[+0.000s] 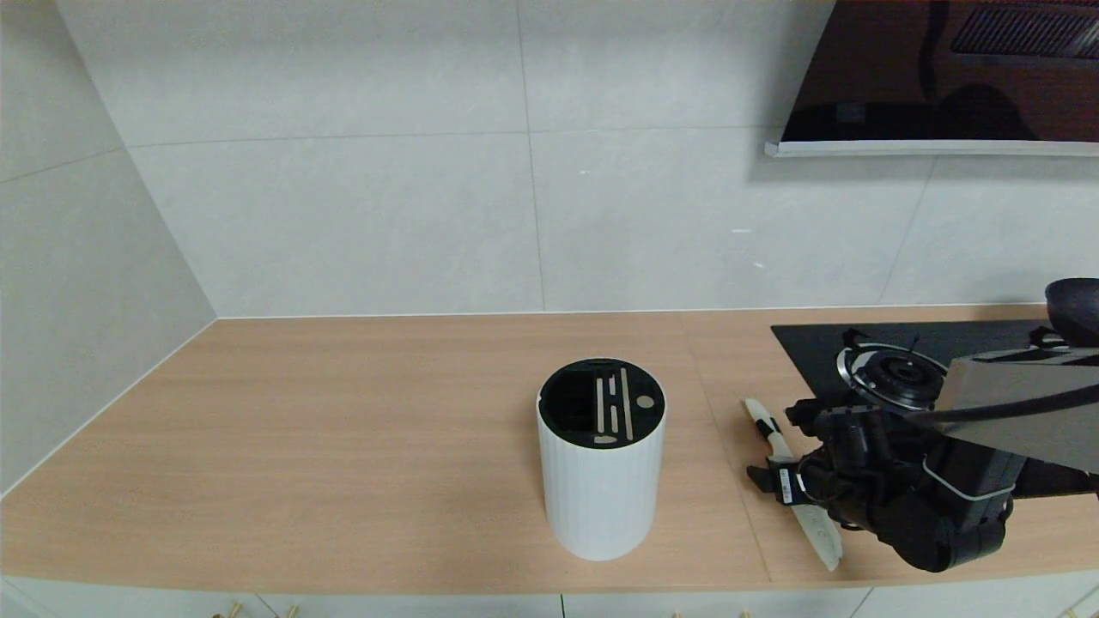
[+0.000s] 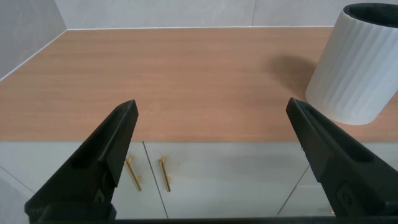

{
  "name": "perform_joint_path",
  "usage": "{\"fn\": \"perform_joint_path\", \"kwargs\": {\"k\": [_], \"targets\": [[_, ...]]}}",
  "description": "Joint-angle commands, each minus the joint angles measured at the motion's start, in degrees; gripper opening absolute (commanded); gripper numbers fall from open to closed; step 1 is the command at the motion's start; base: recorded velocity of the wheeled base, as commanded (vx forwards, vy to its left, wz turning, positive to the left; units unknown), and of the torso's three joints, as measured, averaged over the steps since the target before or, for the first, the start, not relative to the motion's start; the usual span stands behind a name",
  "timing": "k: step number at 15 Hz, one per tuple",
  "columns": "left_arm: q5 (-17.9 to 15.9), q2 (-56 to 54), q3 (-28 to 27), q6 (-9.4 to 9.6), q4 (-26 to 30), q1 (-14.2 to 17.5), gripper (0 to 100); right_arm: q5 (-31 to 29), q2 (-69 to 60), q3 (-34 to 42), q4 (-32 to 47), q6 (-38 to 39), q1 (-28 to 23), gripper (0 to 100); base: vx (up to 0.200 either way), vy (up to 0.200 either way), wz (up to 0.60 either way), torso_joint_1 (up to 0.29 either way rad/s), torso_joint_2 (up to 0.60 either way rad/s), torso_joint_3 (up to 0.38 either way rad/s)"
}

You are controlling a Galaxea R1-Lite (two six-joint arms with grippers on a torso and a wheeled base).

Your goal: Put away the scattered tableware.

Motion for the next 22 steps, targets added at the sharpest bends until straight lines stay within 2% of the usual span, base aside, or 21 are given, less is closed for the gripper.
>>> {"fn": "perform_joint_path", "kwargs": {"k": [1,11,18,19,22], "targets": [[0.04,0.09,0.0,-0.01,-0.01,0.02,100,0.03,0.18,-0.05,0.05,-0.01,0.02,0,0.0,0.0,0.0,0.0,0.0,0.0],[0.04,0.0,0.0,-0.01,-0.01,0.02,100,-0.5,-1.49,0.21,-0.04,0.17,0.02,0,0.0,0.0,0.0,0.0,0.0,0.0],[0.04,0.0,0.0,0.51,-0.01,0.02,100,-0.32,-12.04,4.6,-0.04,0.17,0.02,0,0.0,0.0,0.0,0.0,0.0,0.0],[-0.31,0.09,0.0,2.8,-0.01,0.02,100,-0.15,-16.34,5.66,0.31,-0.27,0.19,0,0.0,0.0,0.0,0.0,0.0,0.0],[-1.01,0.0,-0.18,2.97,-0.36,-0.07,100,-0.5,-22.58,6.19,0.48,-0.45,1.6,0,0.0,0.0,0.0,0.0,0.0,0.0]]}}
